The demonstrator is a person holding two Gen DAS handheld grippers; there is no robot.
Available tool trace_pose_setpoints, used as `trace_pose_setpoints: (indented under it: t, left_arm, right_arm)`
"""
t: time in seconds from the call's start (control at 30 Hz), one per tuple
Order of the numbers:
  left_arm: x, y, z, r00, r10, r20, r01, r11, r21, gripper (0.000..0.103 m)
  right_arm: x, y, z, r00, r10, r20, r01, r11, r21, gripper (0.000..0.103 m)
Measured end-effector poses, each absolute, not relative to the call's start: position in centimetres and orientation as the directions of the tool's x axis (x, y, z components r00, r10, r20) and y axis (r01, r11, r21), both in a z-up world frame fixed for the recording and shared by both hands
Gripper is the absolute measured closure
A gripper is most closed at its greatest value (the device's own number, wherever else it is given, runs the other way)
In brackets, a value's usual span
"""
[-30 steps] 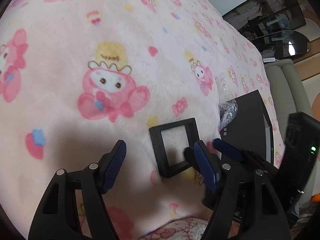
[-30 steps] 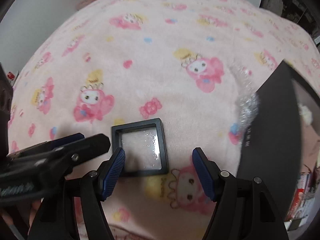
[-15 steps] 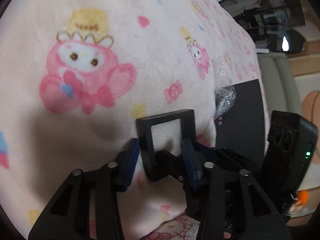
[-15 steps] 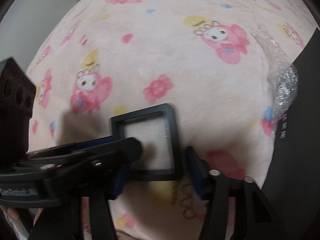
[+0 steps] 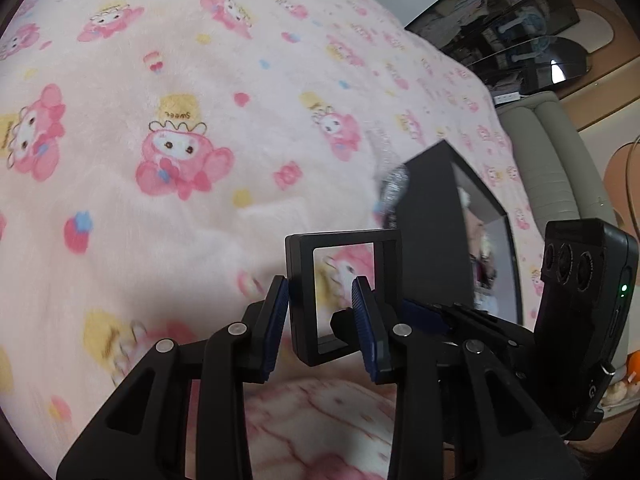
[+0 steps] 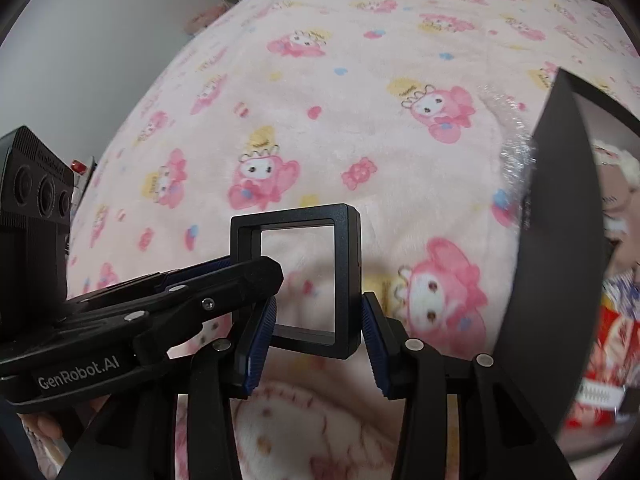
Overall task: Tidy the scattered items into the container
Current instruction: 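Lift the black frame with the left gripper and carry it over the box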
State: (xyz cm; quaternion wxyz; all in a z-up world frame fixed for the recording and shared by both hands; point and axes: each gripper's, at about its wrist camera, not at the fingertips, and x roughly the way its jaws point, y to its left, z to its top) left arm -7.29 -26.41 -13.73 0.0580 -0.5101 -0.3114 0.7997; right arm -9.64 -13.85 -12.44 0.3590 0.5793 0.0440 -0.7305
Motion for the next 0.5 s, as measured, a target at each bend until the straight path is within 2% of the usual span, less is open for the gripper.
trace_pose_setpoints:
  t: [0.5]
  left_arm:
    - [-3.4, -16.8, -7.5, -0.514, 0.440, -0.736, 0.090, -0.826, -0.556, 0.071]
  right_arm:
    - [-5.2, -3.8, -6.9, -0.167, -0.547, -0.820, 0.545, -0.744, 0.386, 0.064]
